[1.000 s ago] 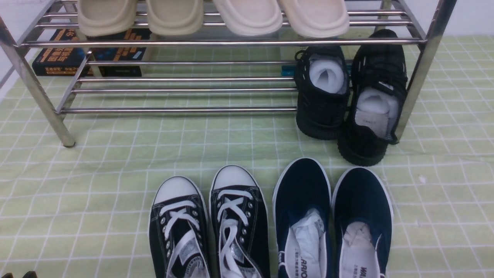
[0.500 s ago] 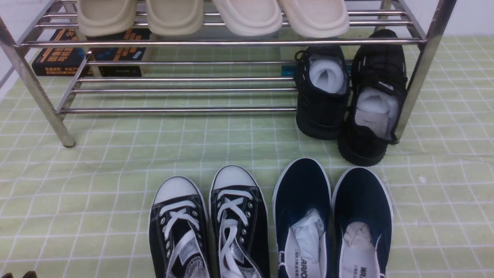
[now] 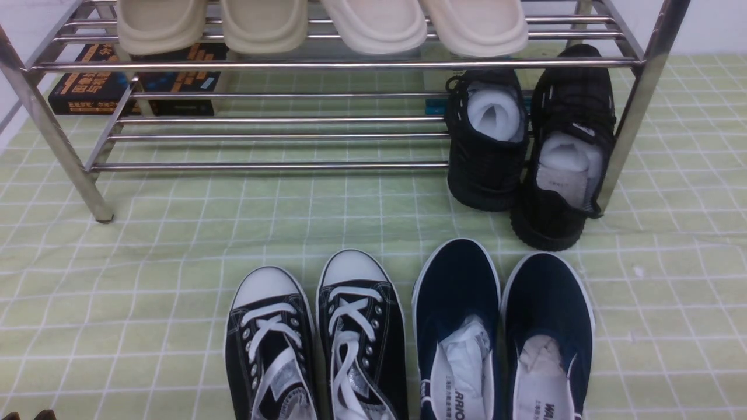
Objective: Take the shoes off the shelf with your hand from the green coffee tablecloth.
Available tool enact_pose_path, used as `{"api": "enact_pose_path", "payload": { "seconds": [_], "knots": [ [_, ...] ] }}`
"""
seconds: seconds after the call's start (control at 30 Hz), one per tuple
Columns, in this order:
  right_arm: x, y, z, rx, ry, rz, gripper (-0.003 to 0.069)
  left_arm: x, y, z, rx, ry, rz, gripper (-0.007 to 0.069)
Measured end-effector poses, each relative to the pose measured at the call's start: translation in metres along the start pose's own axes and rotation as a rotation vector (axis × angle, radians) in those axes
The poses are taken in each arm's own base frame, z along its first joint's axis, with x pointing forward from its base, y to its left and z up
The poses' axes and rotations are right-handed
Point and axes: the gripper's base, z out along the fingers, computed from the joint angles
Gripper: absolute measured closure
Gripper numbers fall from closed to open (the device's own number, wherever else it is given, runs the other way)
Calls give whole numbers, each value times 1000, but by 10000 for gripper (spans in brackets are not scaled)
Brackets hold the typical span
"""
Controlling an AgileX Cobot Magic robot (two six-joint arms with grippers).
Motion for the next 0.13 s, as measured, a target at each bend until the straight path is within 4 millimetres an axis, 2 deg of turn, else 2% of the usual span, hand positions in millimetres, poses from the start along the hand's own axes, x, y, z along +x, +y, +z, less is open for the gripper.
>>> {"api": "enact_pose_path", "payload": {
  "seconds": [0.13],
  "knots": [
    [0, 0, 0, 0, 0, 0, 547, 0, 0, 0, 0, 0, 0, 385]
  ]
}}
